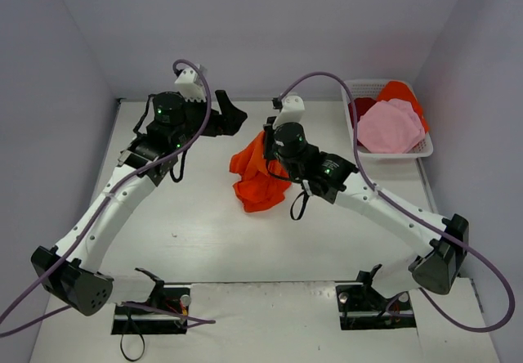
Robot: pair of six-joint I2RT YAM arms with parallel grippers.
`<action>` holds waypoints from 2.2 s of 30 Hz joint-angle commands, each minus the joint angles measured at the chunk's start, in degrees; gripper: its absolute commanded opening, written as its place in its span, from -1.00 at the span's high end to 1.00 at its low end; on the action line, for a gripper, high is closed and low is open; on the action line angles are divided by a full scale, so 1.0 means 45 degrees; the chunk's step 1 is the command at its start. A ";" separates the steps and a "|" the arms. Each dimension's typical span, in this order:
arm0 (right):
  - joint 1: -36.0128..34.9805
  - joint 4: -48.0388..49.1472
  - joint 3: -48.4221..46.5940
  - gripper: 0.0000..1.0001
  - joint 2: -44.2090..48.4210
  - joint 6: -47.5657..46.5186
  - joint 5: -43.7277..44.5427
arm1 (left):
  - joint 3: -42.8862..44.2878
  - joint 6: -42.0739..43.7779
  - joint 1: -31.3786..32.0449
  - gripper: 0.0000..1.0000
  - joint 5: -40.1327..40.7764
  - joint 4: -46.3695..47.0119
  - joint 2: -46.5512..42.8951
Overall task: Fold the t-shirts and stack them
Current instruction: Flatten the tshirt out
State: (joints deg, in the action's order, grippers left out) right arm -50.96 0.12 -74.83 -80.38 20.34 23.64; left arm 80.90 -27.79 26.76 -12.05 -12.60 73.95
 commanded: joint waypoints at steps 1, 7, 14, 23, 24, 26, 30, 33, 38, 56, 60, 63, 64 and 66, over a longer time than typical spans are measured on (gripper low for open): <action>0.0055 0.0403 -0.1512 1.00 -0.0223 -0.0339 0.0313 | 0.0069 -0.0250 0.0224 -0.65 0.0178 0.0944 -0.0535; 0.0366 -0.0394 -0.3876 1.00 -0.1236 -0.1237 0.0763 | -0.0829 -0.0503 0.0244 -0.65 0.0218 0.1042 -0.1120; 0.1070 -0.1139 -0.7605 1.00 -0.2761 -0.2212 0.0821 | -0.1435 -0.0602 0.0322 -0.65 0.0140 0.0828 -0.1687; 0.1383 -0.0966 -1.0655 1.00 -0.3622 -0.3074 0.1915 | -0.2392 -0.1089 0.0497 -0.65 -0.0173 0.1354 -0.2098; 0.1441 -0.0829 -1.0850 1.00 -0.3661 -0.3229 0.1973 | -0.2451 -0.1148 0.0536 -0.65 -0.0192 0.1393 -0.2079; 0.1442 -0.0342 -1.1436 1.00 -0.3817 -0.3405 0.2110 | -0.2529 -0.1187 0.0634 -0.65 -0.0212 0.1530 -0.1981; 0.1442 -0.0144 -1.3036 1.00 -0.4246 -0.3894 0.2111 | -0.2705 -0.1226 0.0732 -0.65 -0.0173 0.1686 -0.1903; 0.1461 0.0301 -1.3957 1.00 -0.4365 -0.3992 0.2071 | -0.3016 -0.1304 0.0752 -0.65 -0.0173 0.2076 -0.1864; 0.1461 0.1725 -1.2286 1.00 -0.3176 -0.3895 0.1934 | -0.3836 -0.1461 0.0810 -0.65 -0.0368 0.3521 -0.1669; 0.1480 0.3978 -0.9015 1.00 0.0558 -0.4402 0.1739 | -0.5050 -0.2183 0.2429 -0.14 -0.0193 0.6803 0.0733; 0.1461 0.3840 -0.8919 1.00 0.0440 -0.4812 0.1993 | -0.4660 -0.2242 0.3133 -0.07 -0.0037 0.6863 0.1279; 0.1461 0.3879 -0.8587 1.00 0.0460 -0.4910 0.2169 | -0.4600 -0.2339 0.3972 -0.05 0.0508 0.6823 0.1339; 0.1461 0.3899 -0.8548 1.00 0.0460 -0.4949 0.2227 | -0.4600 -0.2398 0.4187 -0.05 0.0588 0.6843 0.1359; 0.1461 0.3919 -0.8412 1.00 0.0421 -0.4988 0.2286 | -0.4600 -0.2612 0.4752 -0.05 0.0841 0.6979 0.1417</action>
State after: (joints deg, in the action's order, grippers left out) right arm -44.64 11.38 -112.79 -78.41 -0.67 33.10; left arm 56.58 -38.00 45.30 -10.66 12.99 81.52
